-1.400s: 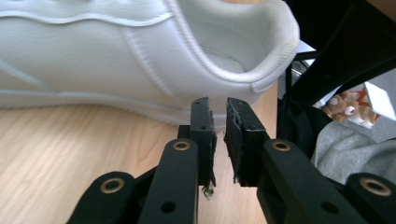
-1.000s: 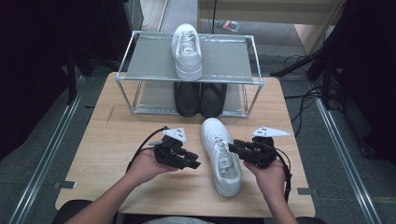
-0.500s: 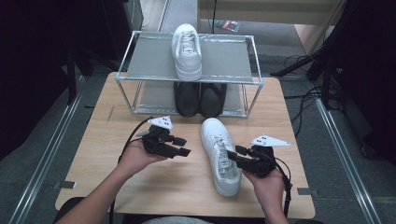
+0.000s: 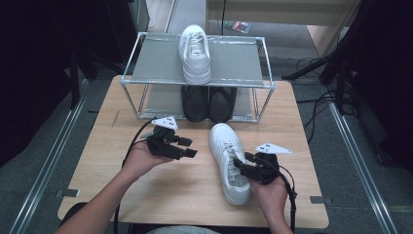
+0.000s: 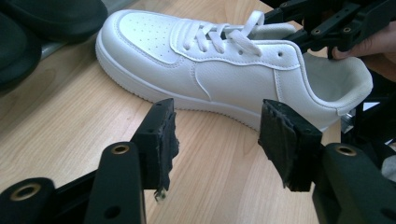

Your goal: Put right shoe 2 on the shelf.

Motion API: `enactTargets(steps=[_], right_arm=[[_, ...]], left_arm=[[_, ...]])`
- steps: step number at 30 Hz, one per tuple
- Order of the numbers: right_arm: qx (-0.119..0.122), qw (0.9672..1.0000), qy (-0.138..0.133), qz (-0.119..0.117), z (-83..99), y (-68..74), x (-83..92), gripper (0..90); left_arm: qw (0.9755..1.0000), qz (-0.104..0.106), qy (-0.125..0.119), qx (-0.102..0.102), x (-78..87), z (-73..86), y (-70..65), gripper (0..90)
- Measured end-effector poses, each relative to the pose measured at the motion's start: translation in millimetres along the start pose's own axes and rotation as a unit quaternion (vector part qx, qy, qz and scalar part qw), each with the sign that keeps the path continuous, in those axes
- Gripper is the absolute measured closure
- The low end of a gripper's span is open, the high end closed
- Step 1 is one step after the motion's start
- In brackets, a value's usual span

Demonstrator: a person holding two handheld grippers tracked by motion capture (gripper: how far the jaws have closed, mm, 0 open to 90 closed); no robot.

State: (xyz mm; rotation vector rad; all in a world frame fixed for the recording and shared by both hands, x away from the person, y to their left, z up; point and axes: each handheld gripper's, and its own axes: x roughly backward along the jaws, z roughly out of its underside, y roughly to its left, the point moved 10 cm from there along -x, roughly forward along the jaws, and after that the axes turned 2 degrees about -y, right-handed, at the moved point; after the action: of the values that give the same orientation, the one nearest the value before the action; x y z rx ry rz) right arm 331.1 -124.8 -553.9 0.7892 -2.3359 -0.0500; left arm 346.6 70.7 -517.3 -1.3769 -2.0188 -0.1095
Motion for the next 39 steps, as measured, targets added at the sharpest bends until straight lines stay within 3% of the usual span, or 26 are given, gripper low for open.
enactTargets(steps=[5,12,13,14,15,19,29,39], right_arm=[[-0.003,1.0000,0.003,-0.002,0.3,-2.2,-5.5,43.1],[-0.036,0.9993,0.009,-0.009,2.6,-9.7,-12.5,45.8],[-0.030,0.9995,0.005,-0.007,1.7,-9.7,-10.9,52.5],[-0.030,0.9995,0.005,-0.007,1.7,-9.7,-10.9,52.5],[-0.019,0.9998,0.000,0.002,0.3,-9.1,-7.2,60.4],[-0.006,0.9999,-0.005,0.006,-0.5,-10.8,-2.8,68.8],[0.006,1.0000,0.002,0.005,-3.1,-16.6,0.0,79.9],[-0.004,0.9998,0.013,-0.012,-8.2,-22.6,3.1,85.0]], left_arm=[[1.0000,-0.002,-0.002,0.002,0.9,-0.5,1.7,45.6],[1.0000,-0.005,-0.005,0.004,1.9,-0.7,3.0,45.0],[1.0000,-0.006,-0.004,0.003,2.5,-0.6,3.4,45.0],[1.0000,-0.006,-0.004,0.003,3.0,-0.7,3.6,45.0],[1.0000,-0.006,-0.006,0.003,3.2,-1.1,3.7,45.0],[0.9999,-0.007,-0.007,0.002,4.2,-1.2,4.8,45.0],[0.9998,-0.012,-0.017,0.006,8.5,-2.5,9.2,45.0],[0.9998,-0.009,-0.016,0.006,9.2,-1.6,10.4,44.1]])
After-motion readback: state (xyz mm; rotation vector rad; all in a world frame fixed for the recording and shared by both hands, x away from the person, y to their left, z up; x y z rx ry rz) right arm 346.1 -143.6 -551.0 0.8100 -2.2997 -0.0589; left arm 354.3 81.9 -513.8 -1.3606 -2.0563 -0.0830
